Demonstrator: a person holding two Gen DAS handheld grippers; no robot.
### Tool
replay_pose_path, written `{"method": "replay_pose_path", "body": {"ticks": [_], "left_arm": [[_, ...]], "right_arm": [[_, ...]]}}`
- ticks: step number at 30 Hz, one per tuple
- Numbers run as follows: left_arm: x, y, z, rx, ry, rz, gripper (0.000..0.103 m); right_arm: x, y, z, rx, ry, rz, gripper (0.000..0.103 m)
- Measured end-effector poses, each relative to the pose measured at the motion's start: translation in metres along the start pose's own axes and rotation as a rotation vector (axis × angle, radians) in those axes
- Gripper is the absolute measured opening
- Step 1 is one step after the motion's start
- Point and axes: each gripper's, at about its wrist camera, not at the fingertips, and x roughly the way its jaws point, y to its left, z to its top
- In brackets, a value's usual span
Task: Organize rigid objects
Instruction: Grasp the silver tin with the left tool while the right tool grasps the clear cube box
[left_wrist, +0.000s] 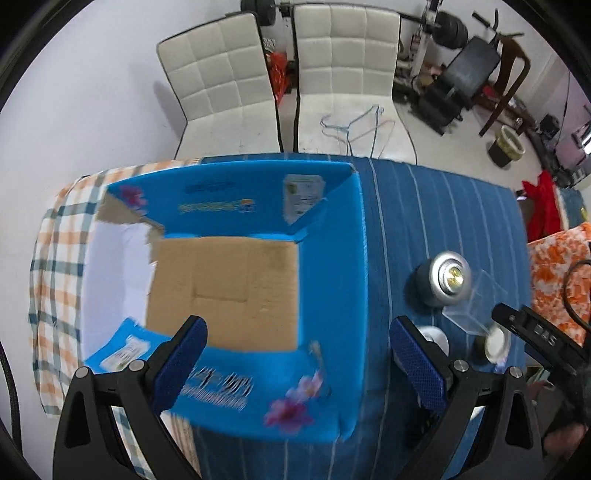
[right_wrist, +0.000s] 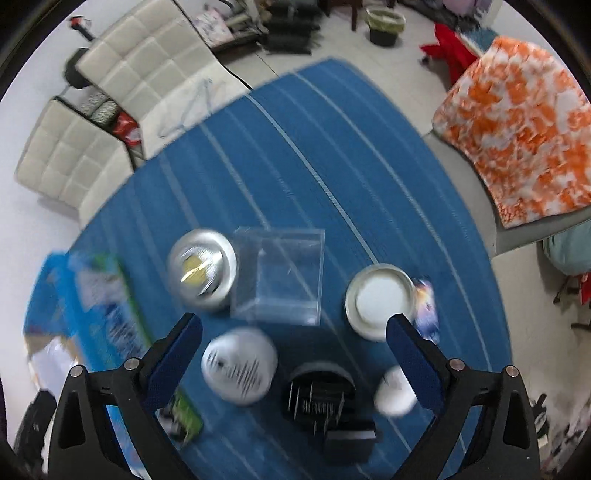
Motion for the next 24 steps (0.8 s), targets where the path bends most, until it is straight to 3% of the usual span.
{"method": "replay_pose_path", "body": {"ticks": [3,5,7,8,9,13,15,16,19,20,22,24], "left_arm": [[0.023,-0.017,0.01,0.008,0.042,0.005,0.102],[0.032,-0.025,0.012,0.017,0.056,0.009,0.102],[0.037,-0.034,0.013,0.033,0.064,0.011,0.102],[0.038,-0.037,0.015,0.038,0.065,0.012,0.102],[0.038,-0.041,0.015,0.047,0.065,0.013,0.102],[0.038,-0.051,0.019,0.069,0.065,0.005,0.102],[0.038,-0.054,0.021,0.074,0.061,0.003,0.102],[0.037,-0.055,0.021,0.079,0.056,0.005,0.102],[0.039,-0.06,0.026,0.093,0.051,0.015,0.102],[0.039,-0.061,0.027,0.094,0.05,0.018,0.102],[0.04,-0.061,0.029,0.097,0.05,0.022,0.102],[0.04,-0.062,0.03,0.097,0.051,0.019,0.102]], "right_arm": [[0.035,-0.007,0.017,0.05,0.093,0.038,0.087],[0.045,-0.011,0.023,0.079,0.119,0.099,0.087],[0.048,-0.013,0.028,0.065,0.112,0.089,0.085],[0.047,-0.013,0.03,0.053,0.106,0.049,0.07],[0.048,-0.014,0.03,0.04,0.114,0.001,0.067],[0.045,-0.022,0.03,0.052,0.135,0.148,0.073],[0.04,-0.016,0.028,0.032,0.106,0.176,0.089],[0.042,-0.012,0.027,0.017,0.111,0.167,0.089],[0.06,-0.005,0.03,-0.022,0.179,0.142,0.089],[0.066,-0.003,0.029,-0.032,0.189,0.102,0.086],[0.07,-0.007,0.029,-0.014,0.182,0.111,0.084],[0.067,-0.013,0.028,-0.015,0.166,0.084,0.069]]}}
